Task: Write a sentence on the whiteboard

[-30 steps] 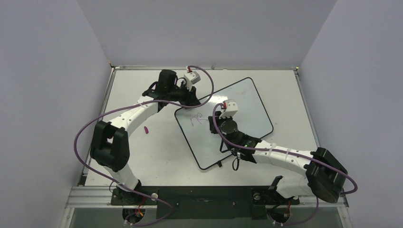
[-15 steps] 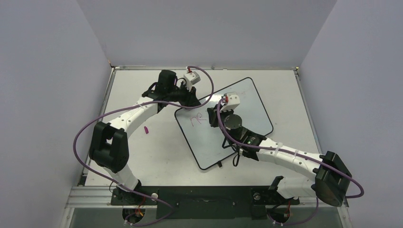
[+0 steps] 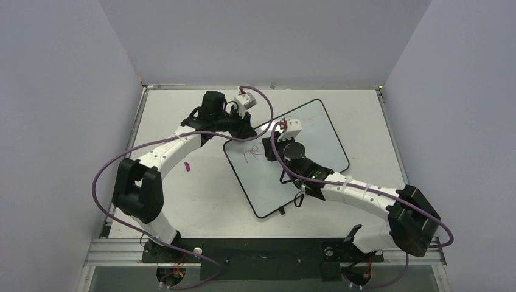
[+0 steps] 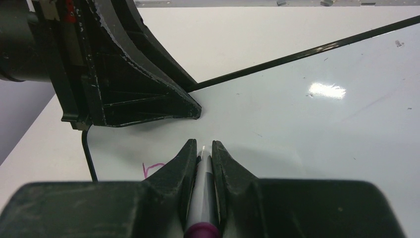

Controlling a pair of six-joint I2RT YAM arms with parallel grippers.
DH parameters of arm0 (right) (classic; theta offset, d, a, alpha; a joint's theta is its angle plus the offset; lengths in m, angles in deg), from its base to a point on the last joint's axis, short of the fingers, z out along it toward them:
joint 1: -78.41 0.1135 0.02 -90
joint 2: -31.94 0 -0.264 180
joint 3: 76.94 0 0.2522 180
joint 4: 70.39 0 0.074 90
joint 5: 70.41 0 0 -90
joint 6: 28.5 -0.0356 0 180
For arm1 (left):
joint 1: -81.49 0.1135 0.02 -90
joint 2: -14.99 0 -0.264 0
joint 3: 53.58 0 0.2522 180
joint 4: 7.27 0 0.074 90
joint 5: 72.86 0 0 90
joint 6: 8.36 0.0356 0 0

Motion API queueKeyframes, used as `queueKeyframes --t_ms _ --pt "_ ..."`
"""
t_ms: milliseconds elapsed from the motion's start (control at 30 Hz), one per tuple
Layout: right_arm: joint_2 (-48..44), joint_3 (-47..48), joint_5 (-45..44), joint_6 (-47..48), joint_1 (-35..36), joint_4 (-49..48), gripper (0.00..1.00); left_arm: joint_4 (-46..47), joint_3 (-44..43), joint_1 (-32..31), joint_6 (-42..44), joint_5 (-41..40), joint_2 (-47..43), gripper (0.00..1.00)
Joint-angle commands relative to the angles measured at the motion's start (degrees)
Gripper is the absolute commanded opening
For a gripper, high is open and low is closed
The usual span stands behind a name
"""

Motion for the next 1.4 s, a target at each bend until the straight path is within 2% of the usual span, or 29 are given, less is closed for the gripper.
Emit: queueKeyframes --t_ms 0,400,967,1167,1367 --pt "1.59 1.12 2.64 -1.14 -0.70 -6.04 0.00 -1.99 2.07 -0.01 5.14 -7.70 -0.35 0.00" --pt "3.21 -1.78 3.14 -3.21 -2.71 -6.56 0.00 -2.18 2.25 -0.10 5.13 -8.49 -0.31 0.00" --pt "-3.66 -9.60 2.28 -4.87 -2.82 -2.43 0.00 -2.37 2.29 -0.10 5.29 -8.97 -0.36 0.00" --pt "-2.65 -8.24 2.09 -4.41 -2.82 -2.20 0.00 -2.45 2.40 -0.38 5.76 -6.51 -0.76 0.00" --pt "-1.26 -7.23 1.70 -4.17 -2.87 -2.39 0.00 -3.34 2.68 -1.23 7.51 -0.13 -1.71 0.00"
